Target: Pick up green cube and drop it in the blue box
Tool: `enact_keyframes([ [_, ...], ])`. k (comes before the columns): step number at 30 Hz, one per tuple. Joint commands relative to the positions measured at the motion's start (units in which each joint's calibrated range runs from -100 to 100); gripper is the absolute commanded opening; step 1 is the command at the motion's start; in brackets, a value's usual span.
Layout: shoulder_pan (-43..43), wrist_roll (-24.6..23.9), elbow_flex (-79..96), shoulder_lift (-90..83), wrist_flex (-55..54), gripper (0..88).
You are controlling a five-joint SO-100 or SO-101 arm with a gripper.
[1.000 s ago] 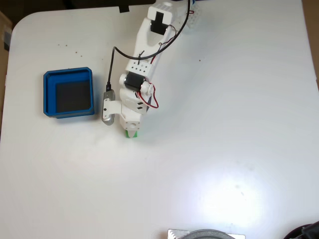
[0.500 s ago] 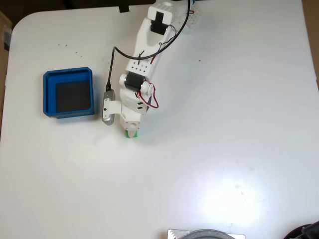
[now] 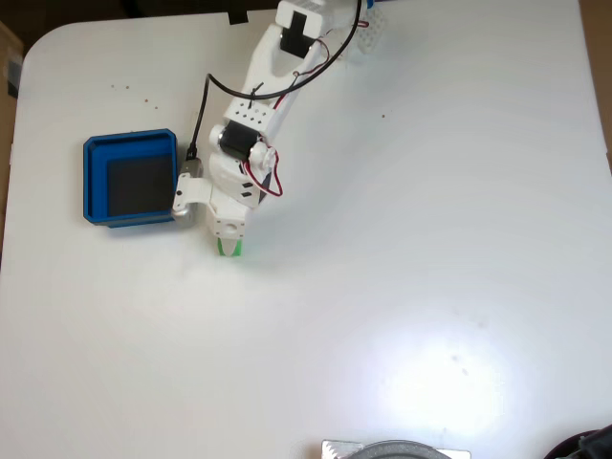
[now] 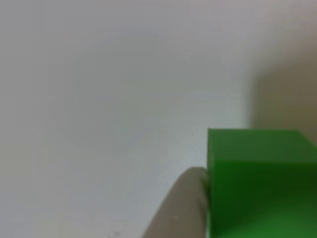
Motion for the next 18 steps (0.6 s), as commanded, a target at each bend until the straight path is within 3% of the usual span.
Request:
enact_keyframes([
  [1, 0.38, 0.24, -2.25, -8.32, 2.50, 2.3],
  [10, 0.23, 0.83, -2.25, -18.11, 15.22, 2.3],
  [18, 0.23, 6.94, -2.07, -28.47, 16.61, 2.4],
])
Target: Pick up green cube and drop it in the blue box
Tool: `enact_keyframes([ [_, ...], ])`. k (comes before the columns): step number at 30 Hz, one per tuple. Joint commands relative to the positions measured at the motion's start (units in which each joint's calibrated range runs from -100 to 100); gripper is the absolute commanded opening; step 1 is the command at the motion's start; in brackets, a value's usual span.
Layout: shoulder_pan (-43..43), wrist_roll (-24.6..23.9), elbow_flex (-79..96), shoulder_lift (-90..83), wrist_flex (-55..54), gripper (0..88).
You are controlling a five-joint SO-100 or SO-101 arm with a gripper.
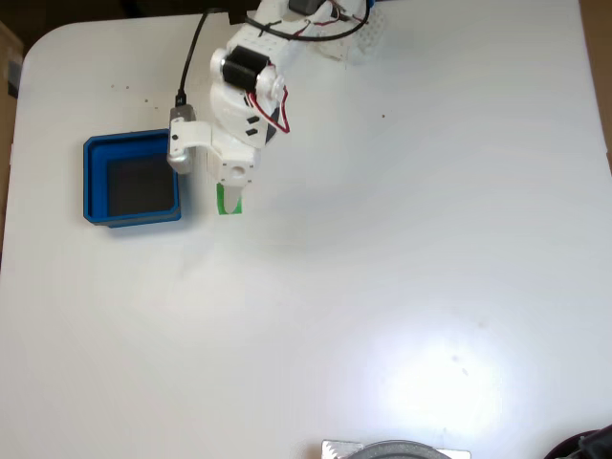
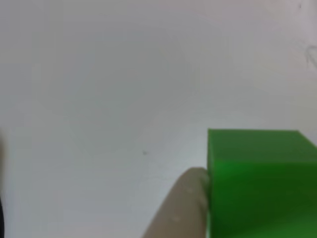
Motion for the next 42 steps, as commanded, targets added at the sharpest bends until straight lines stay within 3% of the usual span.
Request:
enact_keyframes([
  [1, 0.23, 3.47, -2.07, -10.18, 0.64, 2.4],
  [15, 0.77, 14.65, 1.07, -24.39, 0.72, 2.4],
  [27, 11.30, 20.56, 1.79, -25.31, 0.72, 2.4],
  [42, 18.71, 22.17, 1.34, -3.99, -0.02, 2.4],
])
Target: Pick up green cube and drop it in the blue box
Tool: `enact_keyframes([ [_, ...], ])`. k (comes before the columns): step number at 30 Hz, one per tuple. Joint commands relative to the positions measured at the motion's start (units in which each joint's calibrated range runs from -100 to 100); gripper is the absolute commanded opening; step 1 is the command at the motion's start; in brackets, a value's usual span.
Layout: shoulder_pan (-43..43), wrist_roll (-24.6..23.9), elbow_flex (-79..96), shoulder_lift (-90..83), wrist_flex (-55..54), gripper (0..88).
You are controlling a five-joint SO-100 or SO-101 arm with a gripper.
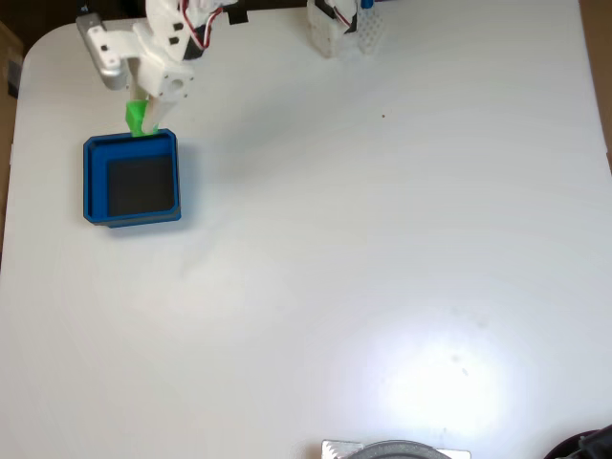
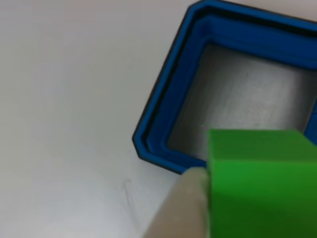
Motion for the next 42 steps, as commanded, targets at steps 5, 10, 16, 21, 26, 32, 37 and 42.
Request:
enact_keyframes([
  [5, 2.79, 0.15, -0.63, 8.79, -1.17, 2.4],
  [10, 2.79, 0.15, -0.63, 12.22, -1.99, 2.4],
  [16, 2.79, 0.10, -0.63, 14.73, -8.59, 2.4],
  [21, 2.86, 0.10, -0.63, 16.82, -12.26, 2.4],
  [26, 2.86, 0.10, -0.63, 18.16, -14.79, 2.4],
  [32, 2.94, 0.10, -0.63, 20.08, -18.46, 2.4],
  [37, 4.01, 0.05, -0.63, 20.00, -19.19, 2.4],
  [42, 4.01, 0.05, -0.63, 19.92, -19.19, 2.3],
])
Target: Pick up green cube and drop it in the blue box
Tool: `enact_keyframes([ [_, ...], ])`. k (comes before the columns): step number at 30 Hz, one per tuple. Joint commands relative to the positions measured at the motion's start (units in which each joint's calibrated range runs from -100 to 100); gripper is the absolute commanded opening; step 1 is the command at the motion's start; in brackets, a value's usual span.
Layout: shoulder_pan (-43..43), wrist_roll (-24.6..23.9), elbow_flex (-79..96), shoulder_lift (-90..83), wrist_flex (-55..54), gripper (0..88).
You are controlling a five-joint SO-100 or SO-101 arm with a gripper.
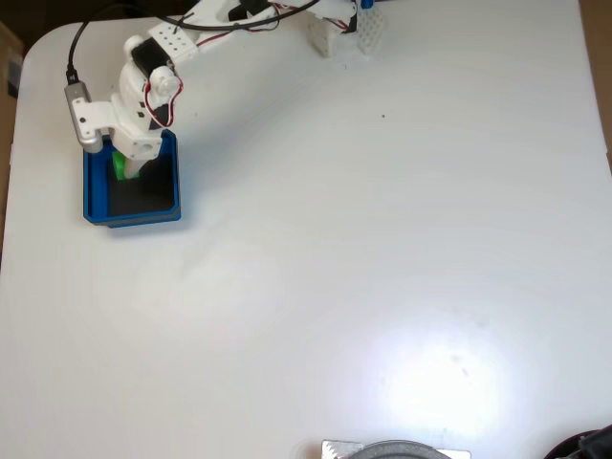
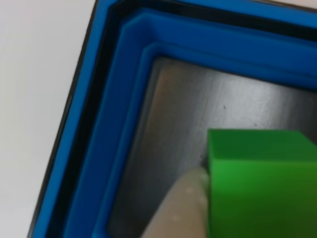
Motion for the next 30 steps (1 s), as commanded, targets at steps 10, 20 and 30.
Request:
enact_keyframes([
  [10, 0.45, 0.10, -0.72, -1.64, -1.23, 2.6],
  [20, 0.61, 0.10, -0.72, -1.72, -0.99, 6.1],
  [30, 0.38, 0.10, -0.63, -1.72, -0.99, 14.5],
])
